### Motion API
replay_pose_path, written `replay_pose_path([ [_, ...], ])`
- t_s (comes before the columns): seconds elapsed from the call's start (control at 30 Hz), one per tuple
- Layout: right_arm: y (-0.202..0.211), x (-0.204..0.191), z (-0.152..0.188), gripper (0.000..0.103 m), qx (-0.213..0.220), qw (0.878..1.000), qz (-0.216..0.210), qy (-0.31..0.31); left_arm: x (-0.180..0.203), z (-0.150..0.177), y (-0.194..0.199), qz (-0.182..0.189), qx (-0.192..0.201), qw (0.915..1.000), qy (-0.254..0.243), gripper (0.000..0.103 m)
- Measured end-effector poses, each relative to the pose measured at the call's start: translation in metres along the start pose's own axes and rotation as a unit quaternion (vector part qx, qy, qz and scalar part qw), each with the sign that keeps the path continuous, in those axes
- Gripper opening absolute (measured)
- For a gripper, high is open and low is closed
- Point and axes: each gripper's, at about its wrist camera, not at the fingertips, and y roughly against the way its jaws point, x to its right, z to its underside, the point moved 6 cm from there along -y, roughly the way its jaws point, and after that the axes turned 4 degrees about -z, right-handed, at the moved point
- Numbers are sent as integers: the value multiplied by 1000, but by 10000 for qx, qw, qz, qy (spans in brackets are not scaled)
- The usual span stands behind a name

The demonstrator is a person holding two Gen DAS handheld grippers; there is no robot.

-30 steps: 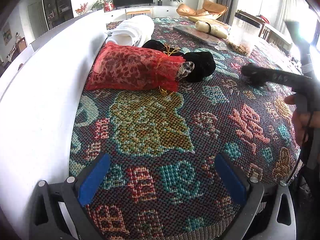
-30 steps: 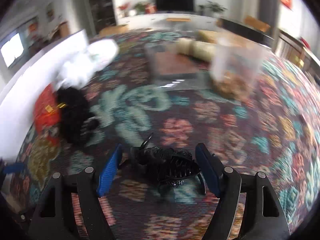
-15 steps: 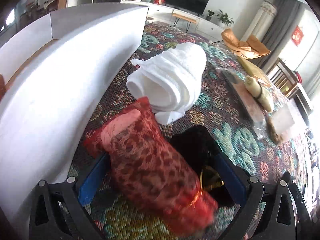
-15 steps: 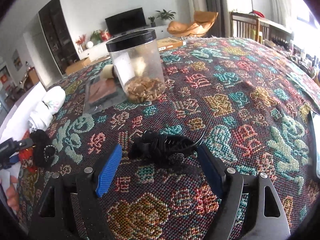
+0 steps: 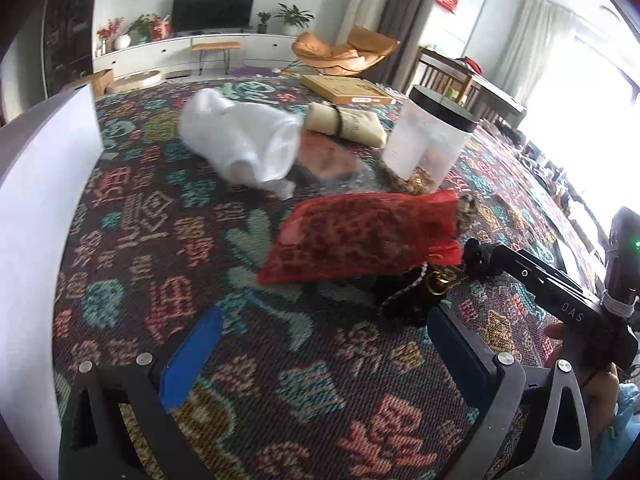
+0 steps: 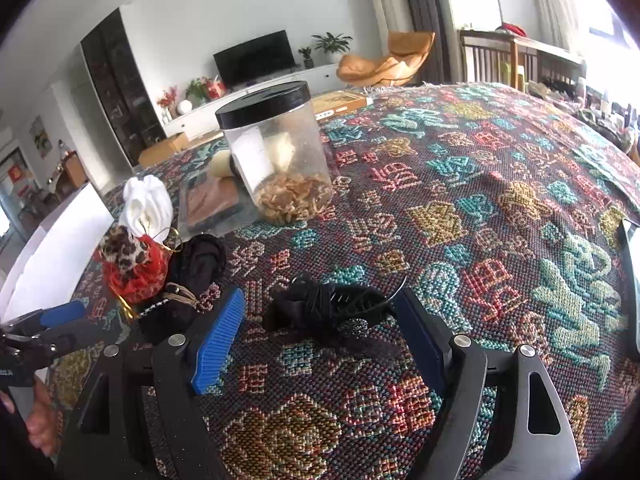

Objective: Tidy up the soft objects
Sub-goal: 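Grasp the red mesh bag with the left gripper while the right lifts the black gloves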

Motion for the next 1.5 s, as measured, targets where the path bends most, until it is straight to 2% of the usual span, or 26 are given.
replay_pose_path([
  [0.13,-2,-13,2,80,-25,9996,-58,280,-32,16,13,-328,36,9992,237,102],
  [0.27,-5,-22,6,80,-78,9986,68,526,-36,15,12,-50,-16,9974,722,102],
  [0.43,-7,-22,8,80,-121,9987,58,492,4,-45,7,254,341,9939,1016,102],
  [0.53,-8,-21,9,80,-152,9988,37,463,37,-81,-11,136,370,9963,762,102],
  [0.6,-8,-21,9,80,-159,9989,22,450,54,-90,-34,5,175,9989,434,102],
  [0.67,-7,-19,9,80,-151,9990,19,420,60,-85,-57,-289,-146,9994,124,102],
  [0.73,-6,-17,8,80,-133,9992,16,369,56,-71,-61,-380,-284,9989,-22,102],
  [0.97,-7,-21,9,80,-189,9990,-138,379,-1,-9,-18,-536,-324,9980,-57,102],
  [1.13,-8,-30,12,80,-241,9979,-167,586,-19,20,1,-689,-364,9968,-176,102],
  [1.3,-11,-35,16,82,-357,9967,-163,710,-30,28,19,-507,-193,9985,113,102],
  [1.5,-10,-38,17,81,-338,9962,-126,788,-32,16,38,-154,84,9991,377,102],
])
